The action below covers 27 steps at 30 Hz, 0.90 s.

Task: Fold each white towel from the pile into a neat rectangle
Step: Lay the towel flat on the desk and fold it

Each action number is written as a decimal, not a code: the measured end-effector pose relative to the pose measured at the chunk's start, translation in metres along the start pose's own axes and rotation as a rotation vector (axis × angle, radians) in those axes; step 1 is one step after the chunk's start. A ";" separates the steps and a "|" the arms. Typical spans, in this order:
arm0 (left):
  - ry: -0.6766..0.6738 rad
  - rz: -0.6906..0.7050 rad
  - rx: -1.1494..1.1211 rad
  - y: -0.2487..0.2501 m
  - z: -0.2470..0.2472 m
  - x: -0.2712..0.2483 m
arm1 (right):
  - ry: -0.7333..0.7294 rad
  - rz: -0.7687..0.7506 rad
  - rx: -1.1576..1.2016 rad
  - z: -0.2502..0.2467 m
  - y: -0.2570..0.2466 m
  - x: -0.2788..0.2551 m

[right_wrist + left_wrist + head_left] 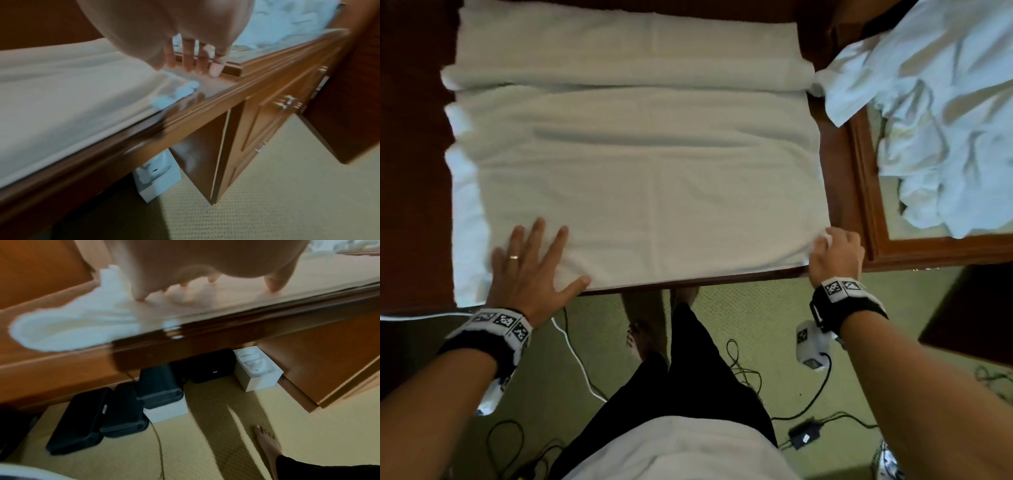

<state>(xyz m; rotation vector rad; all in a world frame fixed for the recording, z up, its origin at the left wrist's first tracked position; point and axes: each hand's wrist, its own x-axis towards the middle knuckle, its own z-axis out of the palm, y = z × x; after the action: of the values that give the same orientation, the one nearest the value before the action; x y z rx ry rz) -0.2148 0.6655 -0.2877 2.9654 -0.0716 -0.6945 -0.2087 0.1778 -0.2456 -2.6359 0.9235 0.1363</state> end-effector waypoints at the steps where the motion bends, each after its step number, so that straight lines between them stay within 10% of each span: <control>1: -0.020 0.005 0.007 0.006 0.005 0.000 | -0.035 0.095 -0.011 -0.003 0.007 0.004; 13: 0.002 -0.050 -0.075 0.011 0.010 0.002 | -0.177 0.291 0.119 -0.030 0.031 0.012; 18: 0.069 0.138 0.082 0.019 0.017 -0.007 | -0.005 -0.216 -0.063 -0.011 0.018 -0.011; 21: 0.066 0.163 0.150 0.020 0.021 -0.007 | -0.259 -0.586 -0.285 0.015 -0.006 -0.036; 27: 0.102 0.223 0.201 0.017 0.019 -0.027 | -0.300 -0.721 -0.514 0.046 0.000 -0.053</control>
<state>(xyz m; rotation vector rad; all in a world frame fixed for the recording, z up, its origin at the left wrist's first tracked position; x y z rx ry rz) -0.2481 0.6486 -0.2911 3.1071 -0.4833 -0.5351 -0.2493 0.2249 -0.2778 -3.0966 -0.2194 0.6277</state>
